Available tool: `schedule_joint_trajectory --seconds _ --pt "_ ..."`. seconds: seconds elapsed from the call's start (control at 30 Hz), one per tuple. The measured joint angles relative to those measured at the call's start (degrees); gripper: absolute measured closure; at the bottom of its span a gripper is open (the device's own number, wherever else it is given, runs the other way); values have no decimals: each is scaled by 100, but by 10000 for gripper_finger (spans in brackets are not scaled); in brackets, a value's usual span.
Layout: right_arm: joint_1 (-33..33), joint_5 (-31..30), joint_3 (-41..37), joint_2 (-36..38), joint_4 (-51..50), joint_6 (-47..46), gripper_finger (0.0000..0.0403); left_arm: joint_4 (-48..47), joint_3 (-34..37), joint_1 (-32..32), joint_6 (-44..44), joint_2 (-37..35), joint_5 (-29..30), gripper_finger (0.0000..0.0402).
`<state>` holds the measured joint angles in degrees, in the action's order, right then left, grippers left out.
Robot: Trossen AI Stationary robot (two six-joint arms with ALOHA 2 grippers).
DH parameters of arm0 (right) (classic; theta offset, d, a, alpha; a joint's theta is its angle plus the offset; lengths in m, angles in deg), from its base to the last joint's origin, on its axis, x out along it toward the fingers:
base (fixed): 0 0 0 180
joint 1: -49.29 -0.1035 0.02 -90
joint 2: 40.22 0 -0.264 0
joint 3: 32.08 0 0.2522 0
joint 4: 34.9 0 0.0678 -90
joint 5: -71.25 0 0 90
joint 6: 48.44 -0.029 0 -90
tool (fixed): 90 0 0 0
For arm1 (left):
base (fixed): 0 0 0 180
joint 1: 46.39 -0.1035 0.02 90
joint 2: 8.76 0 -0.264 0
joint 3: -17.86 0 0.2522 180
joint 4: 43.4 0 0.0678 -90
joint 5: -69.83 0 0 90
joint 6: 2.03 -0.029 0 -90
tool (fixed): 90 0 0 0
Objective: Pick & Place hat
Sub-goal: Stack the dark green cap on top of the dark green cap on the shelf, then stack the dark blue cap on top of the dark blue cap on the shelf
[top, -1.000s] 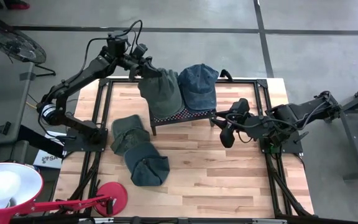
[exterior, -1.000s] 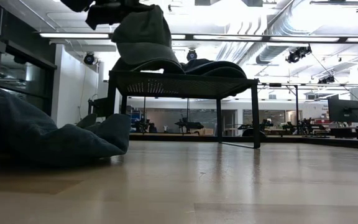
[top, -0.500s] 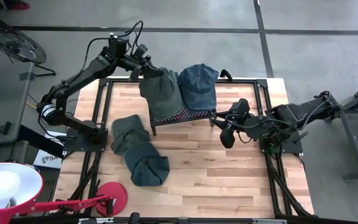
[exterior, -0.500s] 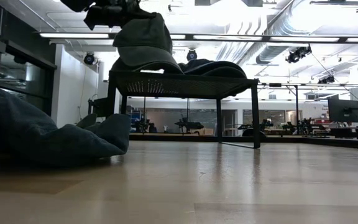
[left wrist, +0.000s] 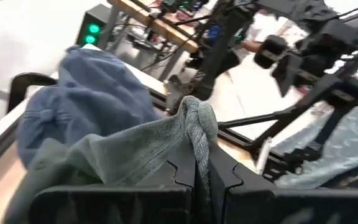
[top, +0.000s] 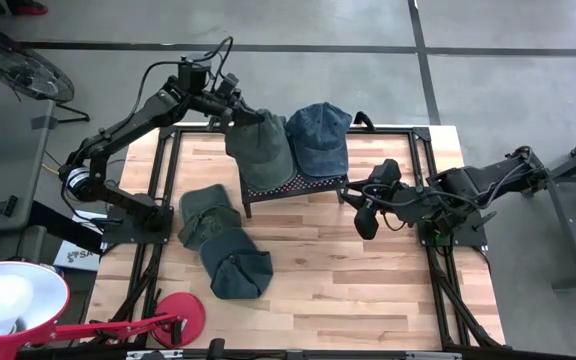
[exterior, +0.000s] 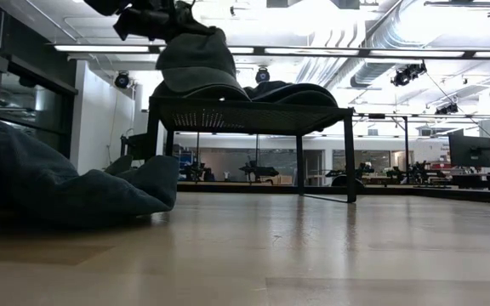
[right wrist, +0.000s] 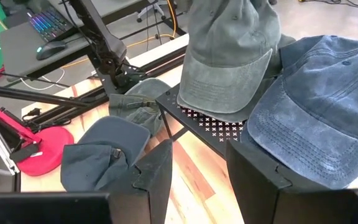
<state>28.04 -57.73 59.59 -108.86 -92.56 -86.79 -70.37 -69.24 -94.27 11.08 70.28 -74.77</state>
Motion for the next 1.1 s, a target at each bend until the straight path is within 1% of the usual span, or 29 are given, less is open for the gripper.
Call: schedule_joint_trajectory --seconds 0.1,0.2,0.47,0.57,0.67,0.8,0.97,1.1 --pt "0 45 0 2 0 0 261 -98 0 0 -85 0 171 397" --pt "0 106 1 2 0 0 261 -115 0 -9 -88 0 308 379" --pt "0 232 1 0 -2 0 261 -111 0 60 -91 0 468 278" --pt "0 236 0 2 -6 2 261 -100 2 79 -142 0 638 248" --pt "0 235 2 1 -8 0 261 -69 2 74 -150 0 850 227" --pt "0 235 1 2 -9 1 261 -64 2 74 -151 0 1127 212" --pt "0 232 1 2 -9 -7 261 -58 2 74 -184 0 1186 211" --pt "0 175 0 2 -7 -17 261 -57 3 79 -435 0 1405 211"
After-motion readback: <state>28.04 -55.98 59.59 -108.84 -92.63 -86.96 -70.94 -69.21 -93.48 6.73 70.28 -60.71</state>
